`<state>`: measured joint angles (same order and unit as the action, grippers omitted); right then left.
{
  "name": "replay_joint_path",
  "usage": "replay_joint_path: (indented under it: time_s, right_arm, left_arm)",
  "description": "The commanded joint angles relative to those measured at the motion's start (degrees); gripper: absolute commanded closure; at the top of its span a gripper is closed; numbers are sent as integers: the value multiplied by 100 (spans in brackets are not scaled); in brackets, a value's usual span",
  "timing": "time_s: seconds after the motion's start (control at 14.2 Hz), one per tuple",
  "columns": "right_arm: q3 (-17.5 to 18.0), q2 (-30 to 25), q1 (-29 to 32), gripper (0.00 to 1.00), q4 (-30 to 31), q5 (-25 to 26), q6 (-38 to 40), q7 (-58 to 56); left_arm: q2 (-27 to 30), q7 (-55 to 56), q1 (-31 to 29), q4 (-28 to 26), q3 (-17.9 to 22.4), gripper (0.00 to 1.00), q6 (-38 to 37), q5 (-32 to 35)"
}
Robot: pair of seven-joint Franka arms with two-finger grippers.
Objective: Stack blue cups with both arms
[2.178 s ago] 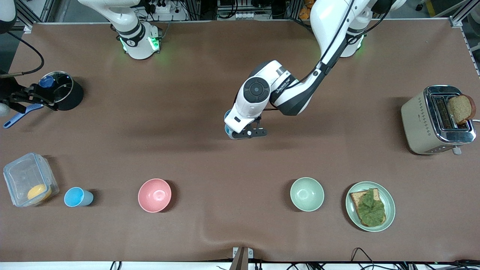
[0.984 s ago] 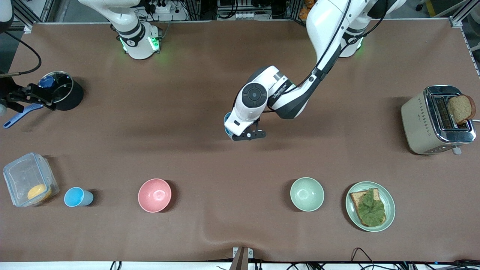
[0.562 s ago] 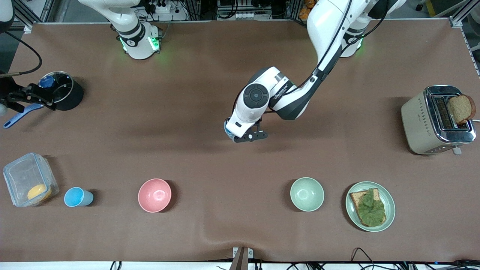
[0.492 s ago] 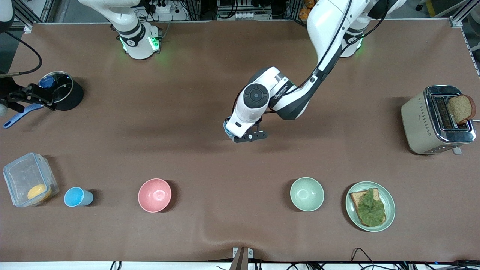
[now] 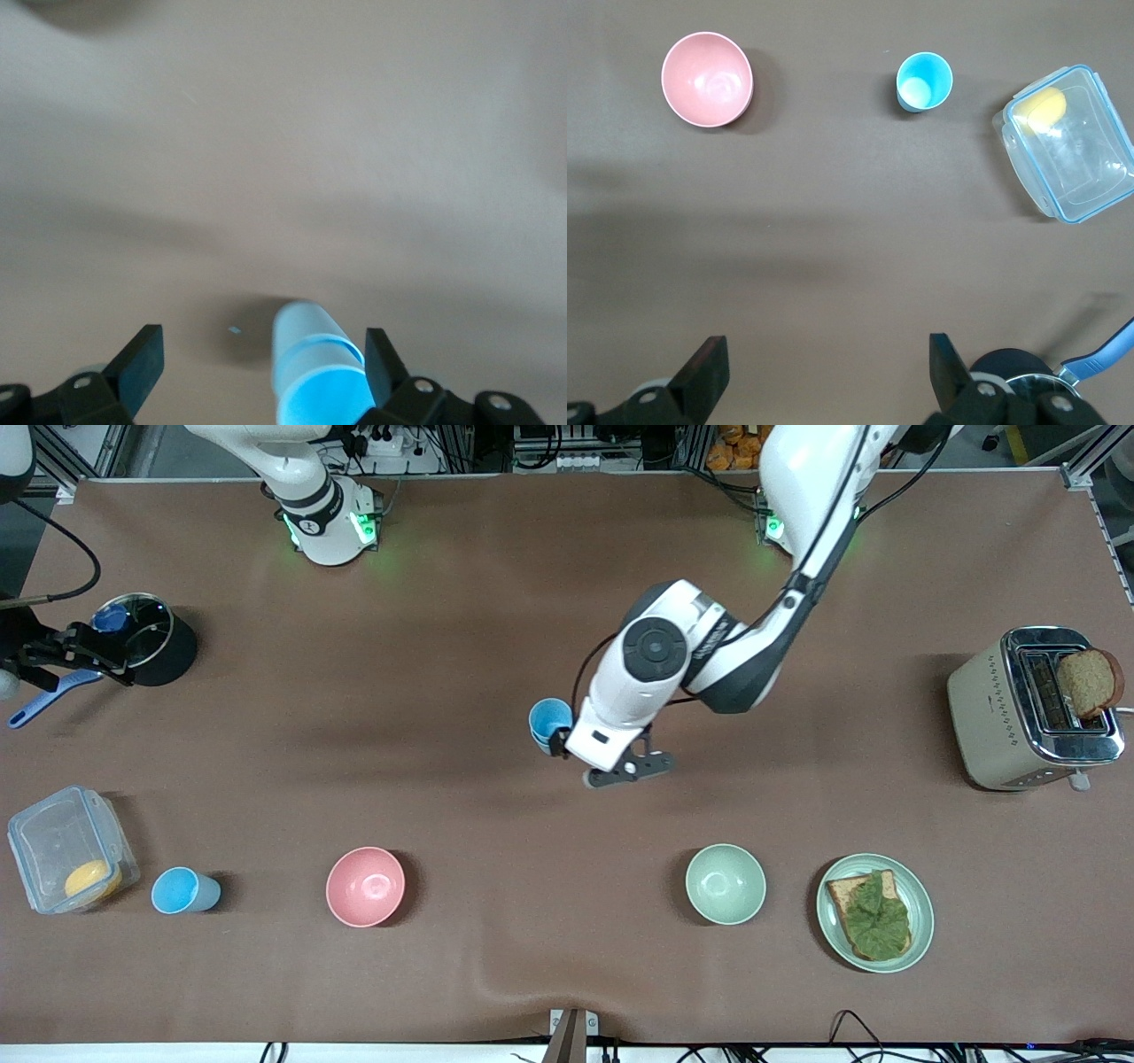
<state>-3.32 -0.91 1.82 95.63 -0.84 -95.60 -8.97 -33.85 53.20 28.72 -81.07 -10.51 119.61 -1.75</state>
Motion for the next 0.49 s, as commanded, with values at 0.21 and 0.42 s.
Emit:
replay_joint_path:
  time_s: [0.21, 0.42]
  right_arm:
    - [86, -15, 99, 0, -35, 23, 41, 71]
    - [86, -15, 99, 0, -35, 23, 41, 71]
  left_arm:
    - [967, -1388, -1043, -137, 154, 0, -929, -54]
    - [1336, -2259, -1500, -128, 137, 0, -1422, -63]
